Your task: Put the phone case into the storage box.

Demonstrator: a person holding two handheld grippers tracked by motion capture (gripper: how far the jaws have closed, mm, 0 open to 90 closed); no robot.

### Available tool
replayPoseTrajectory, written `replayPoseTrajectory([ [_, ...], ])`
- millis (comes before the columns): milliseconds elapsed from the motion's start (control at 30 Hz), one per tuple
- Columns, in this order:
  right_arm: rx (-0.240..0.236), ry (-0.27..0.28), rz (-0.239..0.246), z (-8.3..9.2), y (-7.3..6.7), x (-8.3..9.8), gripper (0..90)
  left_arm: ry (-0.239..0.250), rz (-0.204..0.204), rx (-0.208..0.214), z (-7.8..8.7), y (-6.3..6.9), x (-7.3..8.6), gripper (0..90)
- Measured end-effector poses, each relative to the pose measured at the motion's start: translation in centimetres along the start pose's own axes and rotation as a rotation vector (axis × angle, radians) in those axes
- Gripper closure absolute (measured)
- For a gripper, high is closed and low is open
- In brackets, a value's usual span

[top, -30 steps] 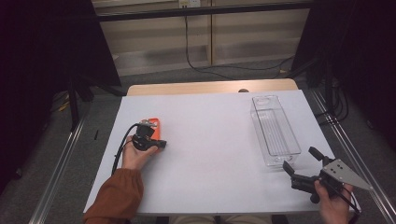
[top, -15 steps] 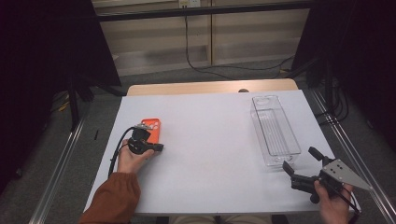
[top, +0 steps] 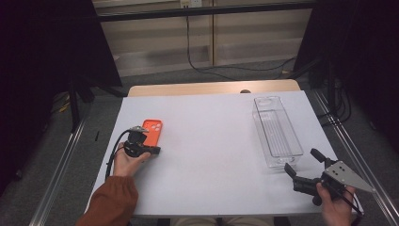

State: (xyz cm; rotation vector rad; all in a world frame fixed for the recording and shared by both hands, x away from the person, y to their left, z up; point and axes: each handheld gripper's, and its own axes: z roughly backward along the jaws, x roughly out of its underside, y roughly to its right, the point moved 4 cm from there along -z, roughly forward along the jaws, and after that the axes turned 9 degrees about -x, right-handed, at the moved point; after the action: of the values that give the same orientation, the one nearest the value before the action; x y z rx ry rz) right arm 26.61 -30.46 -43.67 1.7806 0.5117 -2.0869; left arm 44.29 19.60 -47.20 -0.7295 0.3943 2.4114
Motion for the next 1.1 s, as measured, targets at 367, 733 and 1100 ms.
replayPoseTrajectory([
  [367, 0.0, -0.001, -0.002, 0.0, 0.0, 0.0, 0.0, -0.007, 0.016, -0.021, 0.4, -0.5, 0.3, 90.0],
  [733, 0.0, -0.001, -0.001, 0.0, 0.0, 0.0, 0.0, -0.01, 0.018, -0.033, 0.9, -1.0, 0.8, 90.0],
  [1100, 0.0, -0.002, 0.0, 0.0, 0.0, 0.0, 0.0, -0.021, 0.005, -0.046, 1.2, -1.4, 1.0, 90.0],
])
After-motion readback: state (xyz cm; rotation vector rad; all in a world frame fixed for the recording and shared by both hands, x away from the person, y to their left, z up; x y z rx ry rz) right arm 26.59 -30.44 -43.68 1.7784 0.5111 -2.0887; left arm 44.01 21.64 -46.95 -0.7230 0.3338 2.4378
